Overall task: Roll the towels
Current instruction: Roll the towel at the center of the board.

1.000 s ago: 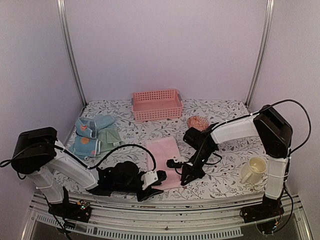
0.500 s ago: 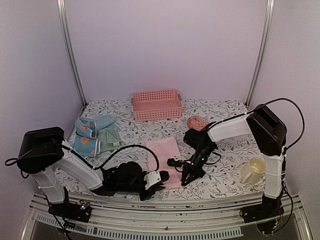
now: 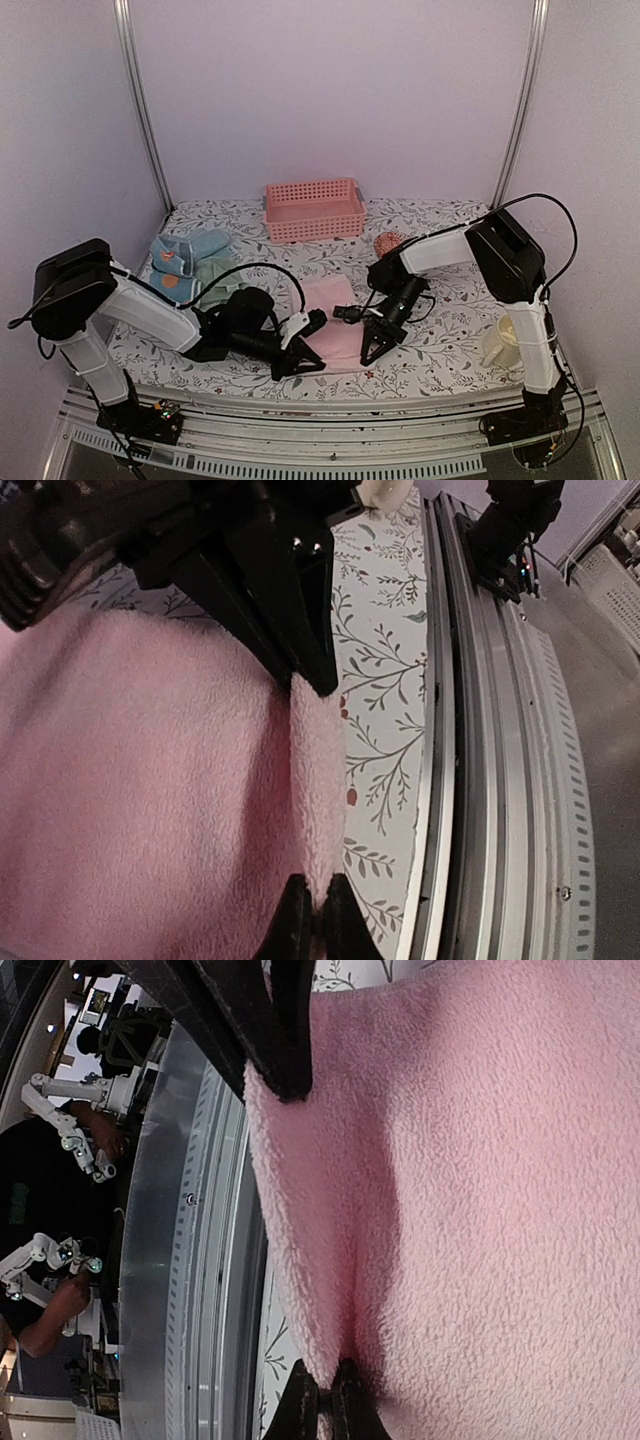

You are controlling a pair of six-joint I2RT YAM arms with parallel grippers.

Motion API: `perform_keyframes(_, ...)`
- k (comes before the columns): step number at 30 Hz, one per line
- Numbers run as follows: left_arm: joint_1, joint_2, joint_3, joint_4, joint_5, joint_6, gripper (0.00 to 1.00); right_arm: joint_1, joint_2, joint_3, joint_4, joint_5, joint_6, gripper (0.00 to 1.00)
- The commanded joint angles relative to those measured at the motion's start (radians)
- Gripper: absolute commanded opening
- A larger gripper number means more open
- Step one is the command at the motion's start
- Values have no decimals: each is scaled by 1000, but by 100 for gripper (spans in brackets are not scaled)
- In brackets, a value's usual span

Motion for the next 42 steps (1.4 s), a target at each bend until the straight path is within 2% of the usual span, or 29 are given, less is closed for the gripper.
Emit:
perform_keyframes(1, 77, 79, 39, -71, 241, -135, 0, -28, 109, 64, -150, -23, -15, 4)
perform_keyframes(4, 92, 134, 43, -55, 271, -167, 0, -41, 167, 91, -187, -37, -16, 4)
perform_keyframes(9, 111, 197, 79, -65, 281, -237, 0, -51, 149, 94, -142, -33, 50, 5)
perform_keyframes(11, 113, 207, 91, -82, 274, -258, 0, -58, 113, 86, -144, -48, 60, 15)
perform_keyframes(13, 114, 208, 96, -102, 257, -284, 0, -75, -4, 48, -104, -36, 70, 29)
perform_keyframes(16, 114, 203, 97, -117, 231, -336, 0, -87, -191, -39, 22, 47, 138, 38)
perform_keyframes(19, 115, 206, 95, -120, 211, -398, 0, -71, -403, -197, 275, 194, 259, 39)
perform_keyframes(21, 117, 216, 99, -117, 218, -442, 0, -15, -516, -309, 430, 339, 294, 39)
perform_keyframes(24, 119, 249, 111, -94, 247, -515, 0, 139, -616, -443, 629, 564, 289, 35)
perform_keyframes(28, 120, 264, 101, -49, 255, -625, 0, 261, -617, -493, 730, 685, 258, 34)
perform_keyframes(33, 121, 257, 89, -29, 252, -672, 0, 348, -565, -506, 817, 806, 249, 35)
perform_keyframes(37, 120, 257, 85, -32, 250, -671, 0, 385, -518, -516, 868, 893, 241, 35)
perform_keyframes(42, 122, 254, 81, -32, 246, -668, 0, 389, -477, -516, 870, 908, 228, 33)
